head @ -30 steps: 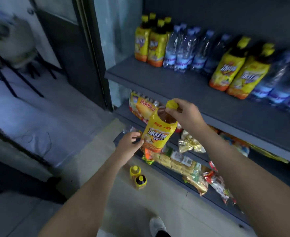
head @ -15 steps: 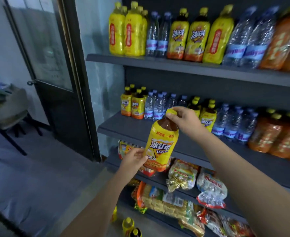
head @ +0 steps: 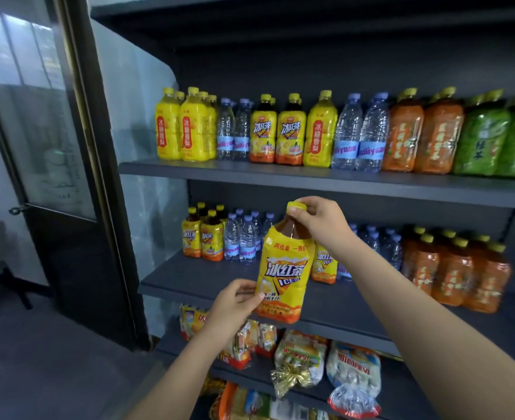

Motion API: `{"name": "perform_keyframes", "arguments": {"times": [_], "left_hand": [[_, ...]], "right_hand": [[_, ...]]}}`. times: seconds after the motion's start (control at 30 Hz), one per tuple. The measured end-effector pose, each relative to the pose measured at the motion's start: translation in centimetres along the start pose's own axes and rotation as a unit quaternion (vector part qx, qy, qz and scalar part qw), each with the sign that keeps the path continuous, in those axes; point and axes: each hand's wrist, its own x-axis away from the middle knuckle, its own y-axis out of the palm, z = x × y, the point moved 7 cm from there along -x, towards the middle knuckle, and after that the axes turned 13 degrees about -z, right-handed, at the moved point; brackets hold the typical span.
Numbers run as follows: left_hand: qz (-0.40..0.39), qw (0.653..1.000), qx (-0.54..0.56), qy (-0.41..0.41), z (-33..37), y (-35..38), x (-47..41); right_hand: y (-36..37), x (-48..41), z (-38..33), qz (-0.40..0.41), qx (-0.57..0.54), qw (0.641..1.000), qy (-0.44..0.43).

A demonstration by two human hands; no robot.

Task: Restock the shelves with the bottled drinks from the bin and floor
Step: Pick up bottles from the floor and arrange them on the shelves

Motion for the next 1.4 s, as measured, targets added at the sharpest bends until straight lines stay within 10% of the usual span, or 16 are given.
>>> {"name": "perform_keyframes", "arguments": {"times": [0.7,1.4], "left_hand": [[0.025,0.986,-0.025,0.162,15.3,5.1,-5.2],[-0.021,0.965,-0.137,0.224,20.9,-12.8,-20.7]], "right_hand": [[-13.2,-3.5,-6.2,0.038,-0.18,0.977,-0.104],[-8.4,-22.1,-13.9,0.174,-0.106,0.971,-0.126]]}}
